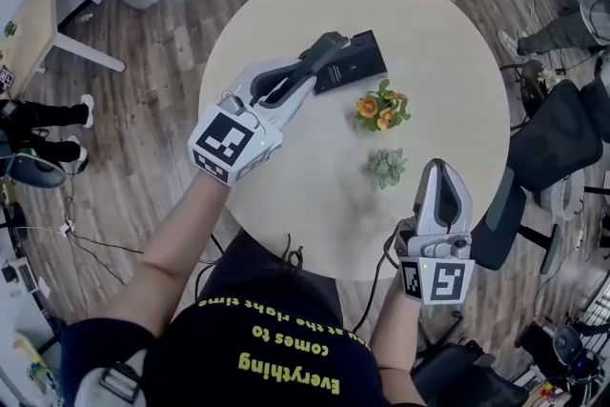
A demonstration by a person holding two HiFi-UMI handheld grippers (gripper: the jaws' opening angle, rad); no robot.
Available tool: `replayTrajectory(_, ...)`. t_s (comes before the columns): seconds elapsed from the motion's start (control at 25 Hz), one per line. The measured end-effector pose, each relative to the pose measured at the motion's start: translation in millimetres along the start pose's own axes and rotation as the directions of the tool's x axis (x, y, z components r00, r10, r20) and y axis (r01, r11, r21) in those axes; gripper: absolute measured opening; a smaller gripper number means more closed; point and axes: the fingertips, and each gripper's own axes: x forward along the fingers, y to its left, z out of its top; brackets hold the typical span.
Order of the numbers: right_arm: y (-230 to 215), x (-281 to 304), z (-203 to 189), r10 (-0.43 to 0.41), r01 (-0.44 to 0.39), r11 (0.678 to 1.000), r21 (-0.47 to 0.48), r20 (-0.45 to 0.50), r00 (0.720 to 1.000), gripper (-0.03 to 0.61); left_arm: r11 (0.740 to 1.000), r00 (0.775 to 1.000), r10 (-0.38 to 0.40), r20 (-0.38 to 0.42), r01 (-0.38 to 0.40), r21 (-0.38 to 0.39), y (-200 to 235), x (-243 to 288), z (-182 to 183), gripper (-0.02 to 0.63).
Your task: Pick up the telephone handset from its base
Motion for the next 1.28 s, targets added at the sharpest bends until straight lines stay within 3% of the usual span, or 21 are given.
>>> replayTrajectory(0.52,21,-35,39,0.024,-0.02,0.997,-0.071,0.052,0.998,0.011,0.992,0.985,0.124,0.119,-0.118,-0.053,-33,-73,34,0.078)
replayTrajectory(1.28,46,-48,44,0.049,-0.044,0.996,-0.074,0.074,0.996,0.011,0.987,0.973,0.159,0.168,-0.157,-0.026,-55,-110,41,0.079)
